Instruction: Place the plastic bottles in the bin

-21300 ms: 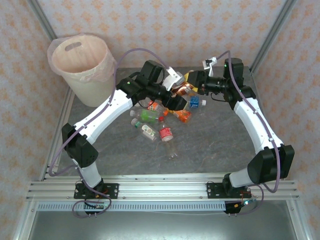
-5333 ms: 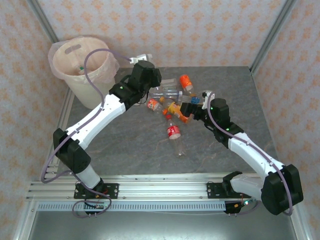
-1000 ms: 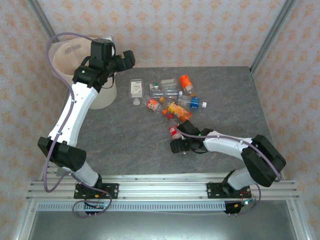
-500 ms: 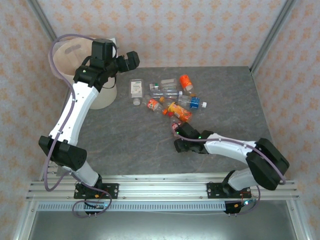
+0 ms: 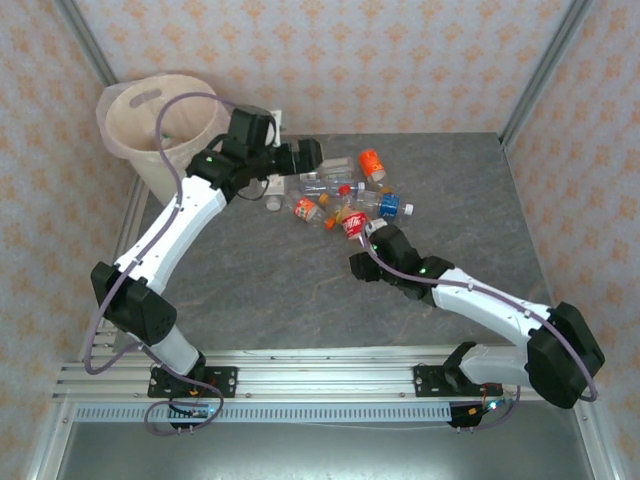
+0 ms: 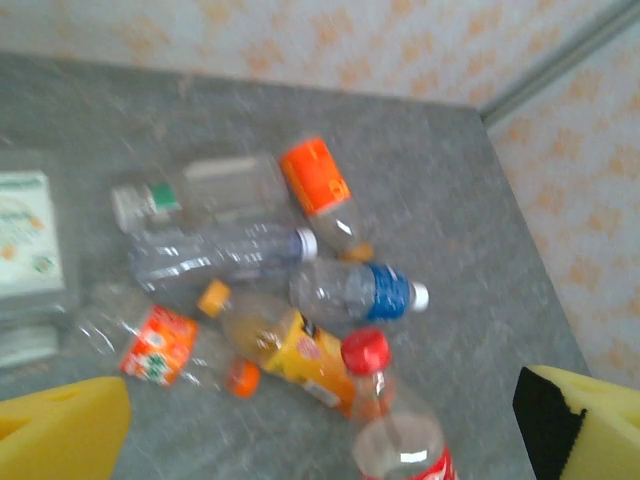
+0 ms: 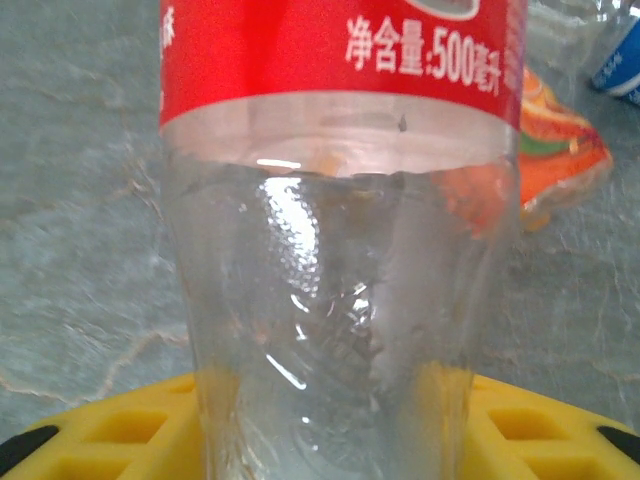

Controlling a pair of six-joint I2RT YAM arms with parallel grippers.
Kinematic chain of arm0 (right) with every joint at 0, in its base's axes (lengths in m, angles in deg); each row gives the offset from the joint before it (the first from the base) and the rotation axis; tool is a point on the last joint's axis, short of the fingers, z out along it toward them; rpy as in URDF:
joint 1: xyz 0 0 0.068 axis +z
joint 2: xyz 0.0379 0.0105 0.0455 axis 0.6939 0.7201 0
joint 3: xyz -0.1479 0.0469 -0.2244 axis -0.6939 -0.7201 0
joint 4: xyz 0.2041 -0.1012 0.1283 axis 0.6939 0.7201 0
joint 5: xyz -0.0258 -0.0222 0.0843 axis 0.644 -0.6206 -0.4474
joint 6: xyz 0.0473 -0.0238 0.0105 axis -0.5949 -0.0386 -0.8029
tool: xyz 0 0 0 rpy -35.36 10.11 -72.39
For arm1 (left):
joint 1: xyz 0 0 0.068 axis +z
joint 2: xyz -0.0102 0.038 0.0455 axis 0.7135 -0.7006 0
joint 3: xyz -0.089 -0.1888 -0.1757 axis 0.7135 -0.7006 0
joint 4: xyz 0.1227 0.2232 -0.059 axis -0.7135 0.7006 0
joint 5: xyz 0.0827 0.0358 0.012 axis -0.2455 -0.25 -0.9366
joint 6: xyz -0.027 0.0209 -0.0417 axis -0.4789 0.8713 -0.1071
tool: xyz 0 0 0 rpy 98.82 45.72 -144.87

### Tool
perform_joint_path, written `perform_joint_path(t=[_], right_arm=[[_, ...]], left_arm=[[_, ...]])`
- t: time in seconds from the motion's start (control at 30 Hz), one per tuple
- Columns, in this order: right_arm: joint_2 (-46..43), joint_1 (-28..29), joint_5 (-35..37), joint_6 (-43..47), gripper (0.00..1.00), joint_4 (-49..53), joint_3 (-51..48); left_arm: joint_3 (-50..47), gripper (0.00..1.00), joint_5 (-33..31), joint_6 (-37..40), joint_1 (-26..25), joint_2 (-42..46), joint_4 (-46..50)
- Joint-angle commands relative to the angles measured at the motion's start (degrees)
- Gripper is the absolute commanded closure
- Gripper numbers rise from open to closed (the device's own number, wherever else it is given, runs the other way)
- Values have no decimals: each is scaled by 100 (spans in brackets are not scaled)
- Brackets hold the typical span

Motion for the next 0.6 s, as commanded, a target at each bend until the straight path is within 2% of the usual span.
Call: perform_joint_path(t=[0.0,0.17,0.4,0.47,0.57], right_arm=[[-308,-126,-476,103,57,-482,184],[-459,-193,-777,63,57,-471,507],[-551,-190,-1235,192,57,-599,736],[-543,-194,-1516,310,57,-621,796],[-551,-186,-1757,365,57,-693,853]], left_arm=[[-474,0,537,-287,-219,393,-714],[-1170,1,1089,-699,-539,485,-1398],[-1556,0,1559,-773,-887,566,-2112],[-1585,0,1585,-820,-983,514,-2294],[-1455,0,1144,-808,-1068,367,-2047]])
